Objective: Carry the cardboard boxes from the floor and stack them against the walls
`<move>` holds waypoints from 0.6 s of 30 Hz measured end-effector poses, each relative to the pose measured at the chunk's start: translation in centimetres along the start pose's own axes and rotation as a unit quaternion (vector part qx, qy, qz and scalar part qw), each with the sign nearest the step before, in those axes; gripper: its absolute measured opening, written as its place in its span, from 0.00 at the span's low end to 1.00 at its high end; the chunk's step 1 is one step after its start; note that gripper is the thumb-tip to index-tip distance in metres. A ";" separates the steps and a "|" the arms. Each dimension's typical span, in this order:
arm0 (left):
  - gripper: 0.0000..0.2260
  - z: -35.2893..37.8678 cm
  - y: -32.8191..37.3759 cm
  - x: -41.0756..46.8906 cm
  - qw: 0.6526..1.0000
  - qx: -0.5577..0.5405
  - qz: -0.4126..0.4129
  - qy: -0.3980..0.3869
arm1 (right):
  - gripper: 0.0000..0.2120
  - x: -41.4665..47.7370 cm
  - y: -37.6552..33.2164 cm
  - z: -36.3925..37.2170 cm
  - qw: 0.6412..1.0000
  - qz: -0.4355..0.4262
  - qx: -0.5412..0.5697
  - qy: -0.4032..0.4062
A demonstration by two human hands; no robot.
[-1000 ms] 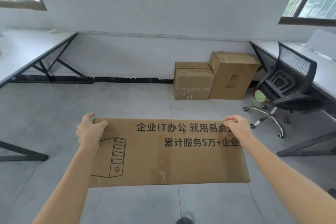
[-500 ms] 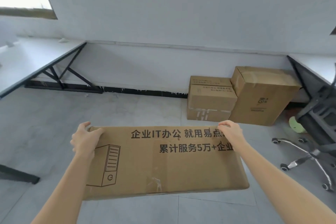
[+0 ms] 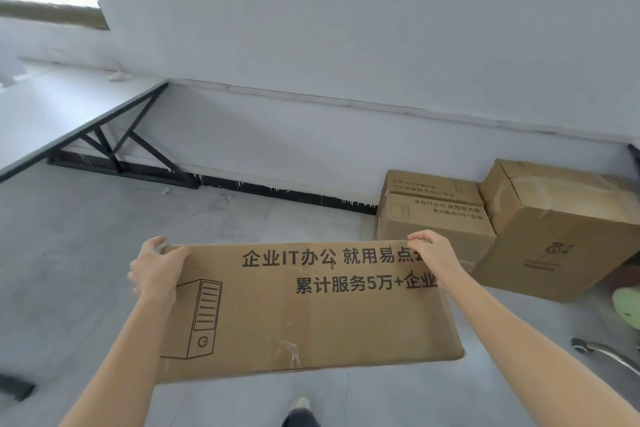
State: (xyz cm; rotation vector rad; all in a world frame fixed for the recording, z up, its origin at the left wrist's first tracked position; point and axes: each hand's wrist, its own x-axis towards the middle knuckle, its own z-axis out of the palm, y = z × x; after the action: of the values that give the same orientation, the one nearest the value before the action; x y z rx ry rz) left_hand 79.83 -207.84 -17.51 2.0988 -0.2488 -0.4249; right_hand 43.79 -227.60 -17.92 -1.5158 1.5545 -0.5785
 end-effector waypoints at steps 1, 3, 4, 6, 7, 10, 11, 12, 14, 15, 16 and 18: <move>0.24 1.4 1.2 1.6 1.000 0.002 -0.005 -0.002 | 0.06 2.1 -0.9 0.2 1.000 0.002 -0.001 -0.002; 0.24 4.1 3.6 4.6 1.000 0.006 -0.012 -0.008 | 0.06 5.9 -2.5 0.3 1.000 0.004 -0.008 -0.002; 0.24 5.4 4.8 5.9 1.000 0.004 -0.012 -0.012 | 0.06 7.7 -3.4 0.3 1.000 0.006 -0.006 -0.002; 0.25 7.9 7.2 8.3 1.000 0.000 -0.006 -0.020 | 0.04 10.9 -4.8 0.2 1.000 0.012 0.009 -0.004; 0.24 9.2 8.3 9.4 1.000 0.001 -0.003 -0.021 | 0.04 12.4 -5.4 0.0 1.000 0.015 0.017 -0.006; 0.24 12.8 11.0 12.4 1.000 0.002 0.005 -0.023 | 0.06 17.0 -6.5 -0.1 0.999 0.020 0.036 -0.017; 0.24 14.1 11.9 13.5 1.000 -0.001 0.006 -0.025 | 0.06 18.7 -6.8 -0.1 0.999 0.018 0.036 -0.020; 0.24 15.5 12.7 14.6 1.000 -0.003 0.005 -0.027 | 0.06 20.4 -7.0 -0.1 0.999 0.017 0.035 -0.022; 0.24 18.5 14.3 16.8 1.000 0.000 0.003 -0.025 | 0.07 24.2 -7.4 0.0 0.999 0.014 0.030 -0.028; 0.24 20.0 15.1 17.8 1.000 0.004 0.002 -0.019 | 0.07 26.3 -7.6 0.0 0.999 0.012 0.028 -0.031; 0.24 21.5 16.0 18.8 1.000 0.005 -0.001 -0.015 | 0.07 28.3 -7.9 0.0 0.999 0.011 0.028 -0.035; 0.24 24.5 17.9 20.9 1.000 0.001 -0.006 -0.010 | 0.07 32.2 -8.7 -0.2 0.999 0.012 0.032 -0.042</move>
State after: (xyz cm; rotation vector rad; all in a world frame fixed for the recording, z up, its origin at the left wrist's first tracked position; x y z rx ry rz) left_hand 89.17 -243.42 -18.65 2.1004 -0.2484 -0.4535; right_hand 52.17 -259.87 -19.02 -1.4531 1.4753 -0.5397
